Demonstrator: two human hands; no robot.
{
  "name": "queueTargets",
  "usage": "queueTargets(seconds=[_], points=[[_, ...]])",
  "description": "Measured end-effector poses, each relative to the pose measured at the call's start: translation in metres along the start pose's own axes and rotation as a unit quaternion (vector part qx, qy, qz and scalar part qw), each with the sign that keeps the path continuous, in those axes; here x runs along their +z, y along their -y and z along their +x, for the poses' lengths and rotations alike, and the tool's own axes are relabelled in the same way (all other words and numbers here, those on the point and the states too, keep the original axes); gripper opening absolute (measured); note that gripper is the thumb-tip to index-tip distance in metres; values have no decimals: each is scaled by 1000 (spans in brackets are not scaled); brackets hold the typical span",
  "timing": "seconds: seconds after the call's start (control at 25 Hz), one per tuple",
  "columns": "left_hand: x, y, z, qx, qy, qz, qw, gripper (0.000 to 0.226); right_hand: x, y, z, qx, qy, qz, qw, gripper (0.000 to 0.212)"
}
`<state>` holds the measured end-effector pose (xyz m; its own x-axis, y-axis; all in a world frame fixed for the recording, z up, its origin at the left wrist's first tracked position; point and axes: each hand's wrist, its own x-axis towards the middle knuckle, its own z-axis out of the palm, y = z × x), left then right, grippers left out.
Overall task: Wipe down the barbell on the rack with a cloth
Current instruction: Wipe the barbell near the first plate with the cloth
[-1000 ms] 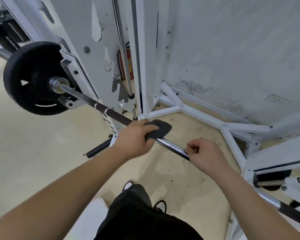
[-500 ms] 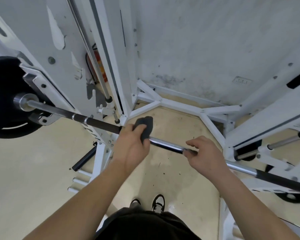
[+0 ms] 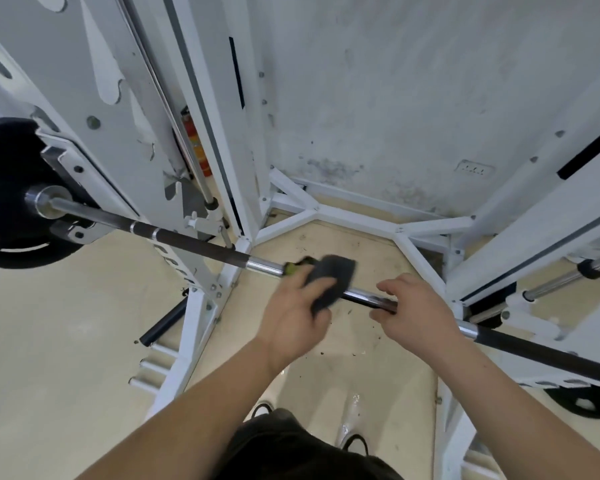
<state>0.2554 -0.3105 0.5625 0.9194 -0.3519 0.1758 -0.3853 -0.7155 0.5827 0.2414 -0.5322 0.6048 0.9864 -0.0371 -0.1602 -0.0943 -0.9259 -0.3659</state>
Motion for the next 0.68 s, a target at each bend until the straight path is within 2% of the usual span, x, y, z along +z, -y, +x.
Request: queueTargets(seconds=[0.04, 0.08, 0.12, 0.16, 0.2, 0.24, 0.28, 0.4, 0.44, 0.48, 0.52, 0.56, 0.6, 0.64, 0.68], points=[[6, -4, 3, 44, 32, 9, 998, 50, -4, -7, -1, -11, 6, -20, 1000, 52], [4, -1, 10, 45, 38, 34, 998, 51, -8, -13, -2, -20, 5, -32, 999, 52], [0, 4, 14, -2, 8, 59, 998, 50, -11, -18, -2, -31, 2, -37, 999, 52], [-2, 11, 14, -90, -44, 68, 993, 50, -12, -21, -1, -39, 1, -36, 999, 52], [-4, 14, 10, -187, -97, 59, 976, 49, -14, -20, 0, -45, 6, -29, 999, 51], [-1, 10, 4, -248, -126, 42, 960, 49, -14, -18, 1, -49, 18, -22, 998, 49], [5, 0, 0, -247, -133, 29, 959, 50, -13, -14, 2, -57, 30, -20, 998, 45], [23, -29, -13, -74, -67, -9, 995, 51, -12, 3, 8, -86, 59, -41, 994, 33], [24, -28, -17, -72, -78, -20, 994, 49, -11, 8, 10, -89, 63, -41, 993, 34], [23, -24, -22, -124, -126, -41, 983, 47, -11, 11, 13, -89, 67, -34, 993, 38], [19, -21, -28, -219, -201, -94, 950, 44, -9, 16, 15, -87, 69, -22, 994, 43], [12, -20, -33, -332, -269, -181, 886, 41, -7, 19, 18, -83, 71, -9, 994, 45], [4, -21, -35, -419, -318, -276, 805, 36, -4, 24, 20, -80, 70, -1, 994, 43], [-2, -19, -32, -469, -339, -360, 732, 31, -1, 28, 24, -81, 70, 2, 994, 36], [-4, -13, -25, -494, -332, -415, 688, 27, 2, 33, 27, -84, 71, -3, 994, 28]])
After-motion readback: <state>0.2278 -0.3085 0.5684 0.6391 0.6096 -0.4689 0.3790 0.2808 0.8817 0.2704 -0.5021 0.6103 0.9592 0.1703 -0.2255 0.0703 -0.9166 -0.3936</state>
